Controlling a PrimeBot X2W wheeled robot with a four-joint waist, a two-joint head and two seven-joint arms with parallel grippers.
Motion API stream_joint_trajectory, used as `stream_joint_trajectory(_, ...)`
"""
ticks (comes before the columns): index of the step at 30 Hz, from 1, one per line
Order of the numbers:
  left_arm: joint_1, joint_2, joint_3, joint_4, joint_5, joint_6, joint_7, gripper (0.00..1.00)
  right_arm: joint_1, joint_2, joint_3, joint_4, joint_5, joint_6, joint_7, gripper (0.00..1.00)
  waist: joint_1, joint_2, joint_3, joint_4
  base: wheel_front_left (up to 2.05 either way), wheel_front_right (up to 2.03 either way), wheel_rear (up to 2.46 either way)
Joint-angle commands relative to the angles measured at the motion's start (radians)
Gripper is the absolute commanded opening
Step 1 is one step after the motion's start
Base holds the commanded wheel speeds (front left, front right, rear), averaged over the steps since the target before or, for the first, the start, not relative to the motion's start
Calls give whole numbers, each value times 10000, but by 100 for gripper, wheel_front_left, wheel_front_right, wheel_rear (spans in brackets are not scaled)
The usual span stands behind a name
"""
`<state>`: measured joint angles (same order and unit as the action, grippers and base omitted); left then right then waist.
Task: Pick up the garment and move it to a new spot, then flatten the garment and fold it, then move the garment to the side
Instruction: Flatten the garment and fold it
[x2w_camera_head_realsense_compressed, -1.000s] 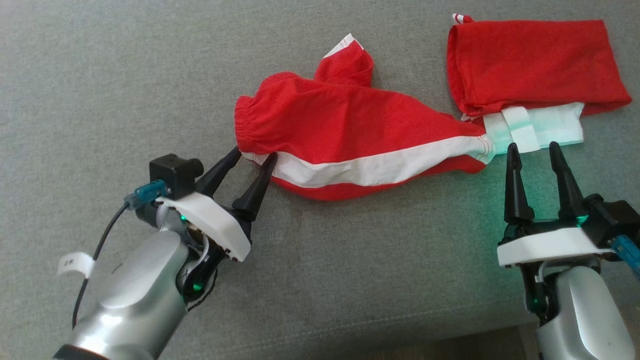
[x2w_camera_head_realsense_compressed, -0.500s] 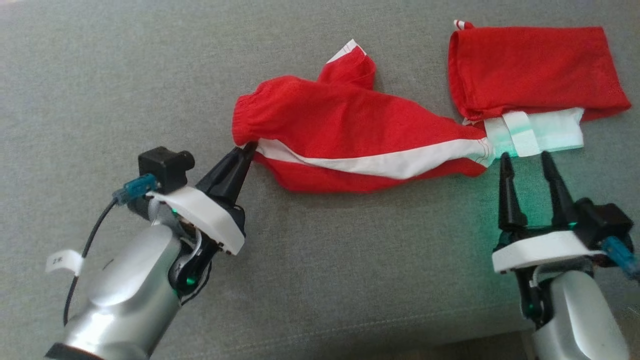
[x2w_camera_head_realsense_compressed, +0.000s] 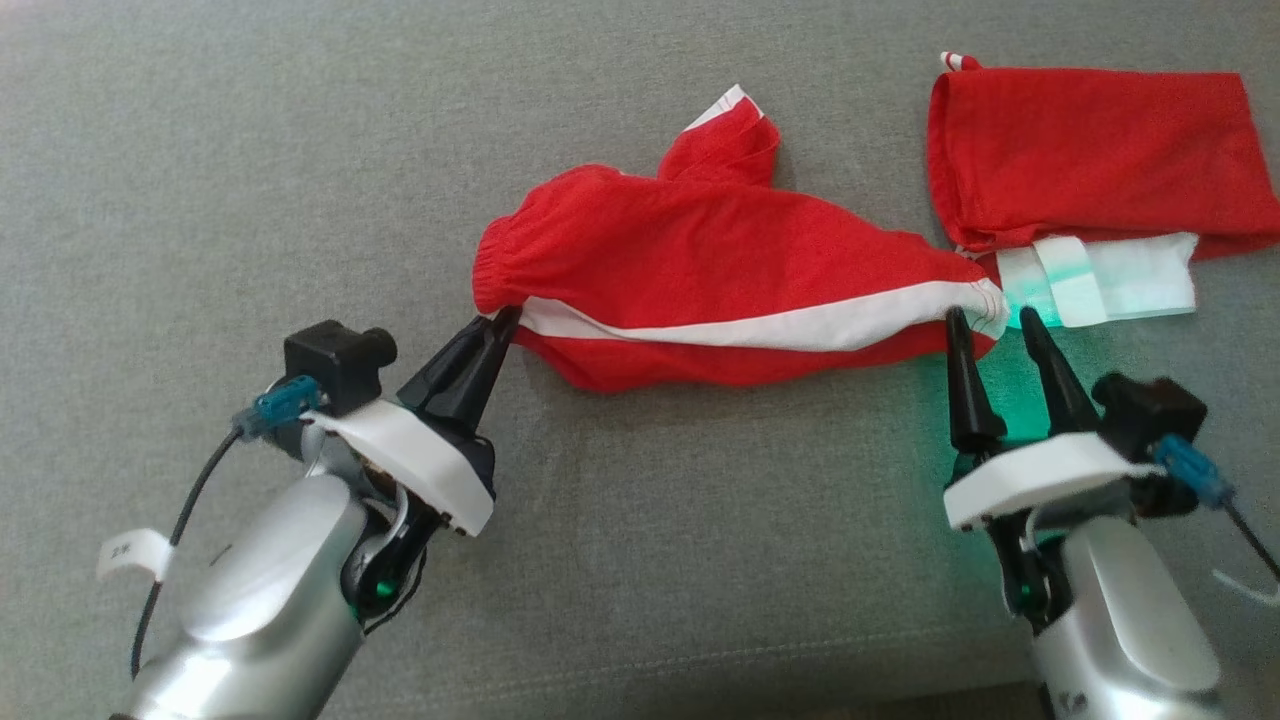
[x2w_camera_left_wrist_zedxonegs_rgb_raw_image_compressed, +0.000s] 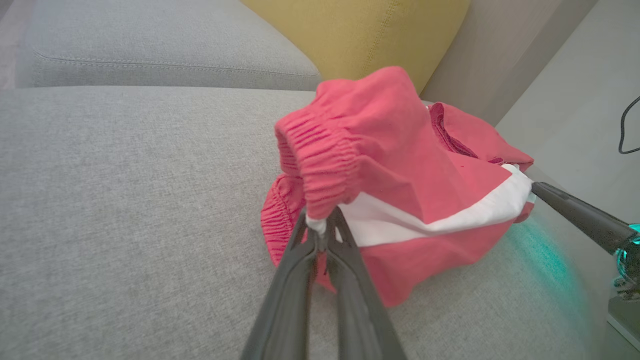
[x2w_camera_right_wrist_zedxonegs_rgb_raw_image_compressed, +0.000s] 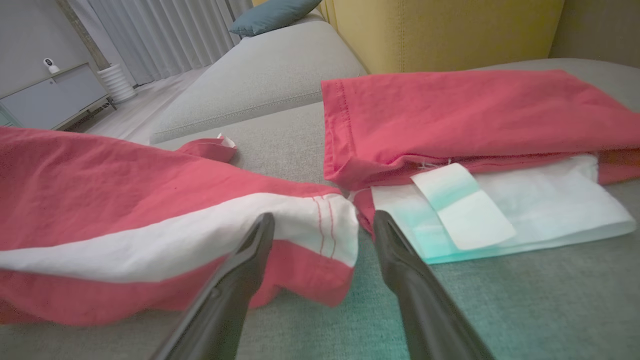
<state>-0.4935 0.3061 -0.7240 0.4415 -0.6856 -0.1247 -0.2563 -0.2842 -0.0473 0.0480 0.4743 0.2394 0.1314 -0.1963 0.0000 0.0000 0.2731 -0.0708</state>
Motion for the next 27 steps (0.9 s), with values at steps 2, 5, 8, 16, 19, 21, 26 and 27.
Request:
stream_joint_trajectory(2,-310,202,370,-287,125,-60,-55,0,-428,-30,181,31,186,-7,5,100,0,0,28,48,0,0,0)
stream_joint_trajectory(5,-337,182,316,-261,129,-60,-55,0,-709,-30,153,373,154,-7,-34,100,0,0,50,90,0,0,0)
stream_joint_trajectory(8,-345,176,290,-239,131,-60,-55,0,-831,-30,164,542,142,-7,-80,100,0,0,51,112,0,0,0)
stream_joint_trajectory(16,-320,176,312,-191,139,-60,-55,0,-1050,-30,427,880,-32,-7,-202,0,0,0,12,123,0,0,0)
stream_joint_trajectory(19,-290,182,345,-179,150,-60,-55,0,-1048,-30,436,827,-167,-7,-305,0,0,0,-26,110,0,0,0)
stream_joint_trajectory(21,-263,184,359,-164,158,-60,-55,0,-1016,-30,416,770,-254,-7,-360,0,0,0,-66,98,0,0,0)
stream_joint_trajectory(26,-193,291,466,-172,157,-60,-55,0,-892,-30,411,277,-526,-7,-497,0,0,0,-230,57,0,0,0)
stream_joint_trajectory(27,-186,344,495,-186,185,-60,-55,0,-865,-30,426,89,-577,-7,-523,0,0,0,-286,46,0,0,0)
